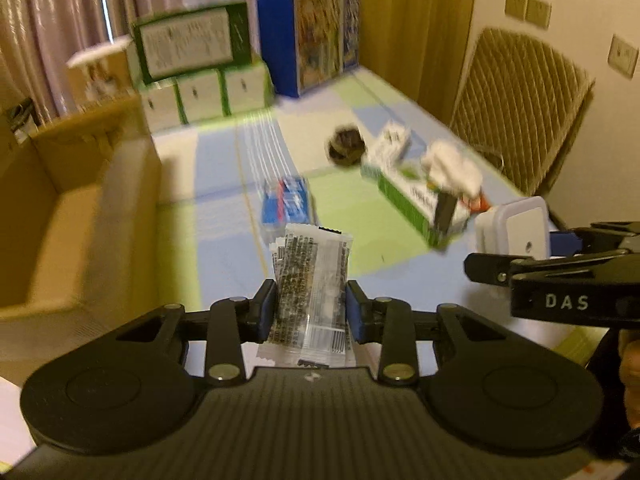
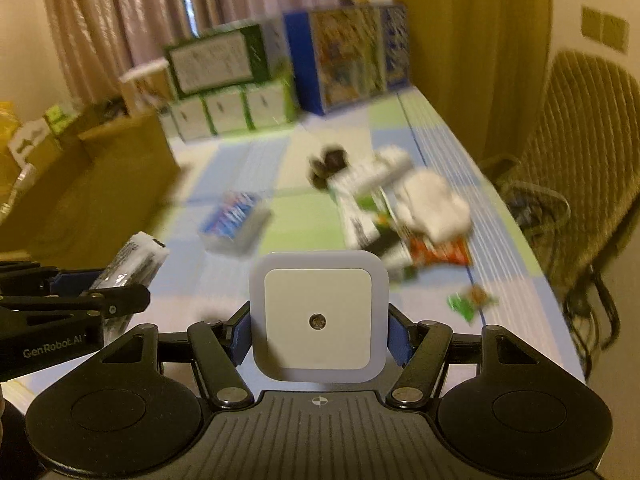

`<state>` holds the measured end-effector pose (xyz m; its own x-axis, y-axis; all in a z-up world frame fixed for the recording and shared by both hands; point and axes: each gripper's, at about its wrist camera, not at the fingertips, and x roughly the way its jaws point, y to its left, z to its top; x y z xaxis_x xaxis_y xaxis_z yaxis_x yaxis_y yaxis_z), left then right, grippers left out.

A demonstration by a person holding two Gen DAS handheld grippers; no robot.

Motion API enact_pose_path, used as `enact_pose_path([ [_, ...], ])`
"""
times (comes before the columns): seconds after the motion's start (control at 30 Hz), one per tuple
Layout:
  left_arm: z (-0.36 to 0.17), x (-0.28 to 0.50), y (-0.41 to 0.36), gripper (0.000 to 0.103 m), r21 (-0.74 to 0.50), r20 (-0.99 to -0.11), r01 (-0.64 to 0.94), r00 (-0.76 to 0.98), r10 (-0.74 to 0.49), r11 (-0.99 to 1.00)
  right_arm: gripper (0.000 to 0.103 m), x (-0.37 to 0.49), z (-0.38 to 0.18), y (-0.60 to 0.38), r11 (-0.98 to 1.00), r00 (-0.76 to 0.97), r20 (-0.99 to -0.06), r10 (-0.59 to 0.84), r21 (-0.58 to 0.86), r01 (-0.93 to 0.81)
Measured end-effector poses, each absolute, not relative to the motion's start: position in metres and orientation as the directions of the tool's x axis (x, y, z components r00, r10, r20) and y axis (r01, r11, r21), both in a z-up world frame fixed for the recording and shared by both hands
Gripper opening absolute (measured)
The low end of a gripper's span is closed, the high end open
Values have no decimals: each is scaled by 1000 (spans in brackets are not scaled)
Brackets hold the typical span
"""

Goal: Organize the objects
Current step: 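Carry snack packet in left tool and night light in right tool over cardboard box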

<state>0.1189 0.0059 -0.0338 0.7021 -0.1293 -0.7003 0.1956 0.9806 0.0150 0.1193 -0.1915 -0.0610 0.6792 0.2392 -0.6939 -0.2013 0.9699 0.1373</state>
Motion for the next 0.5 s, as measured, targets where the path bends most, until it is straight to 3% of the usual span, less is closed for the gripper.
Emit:
enact_pose_path([
  [0.27, 38, 111, 67, 31, 76, -626, 100, 780, -30, 992, 62, 134, -3, -116, 900, 674, -606, 423, 193, -391],
  [0.5, 61, 126, 155, 31, 125, -645, 9, 761, 74, 992, 62, 166, 27, -18, 790, 576, -580, 575, 213, -574],
])
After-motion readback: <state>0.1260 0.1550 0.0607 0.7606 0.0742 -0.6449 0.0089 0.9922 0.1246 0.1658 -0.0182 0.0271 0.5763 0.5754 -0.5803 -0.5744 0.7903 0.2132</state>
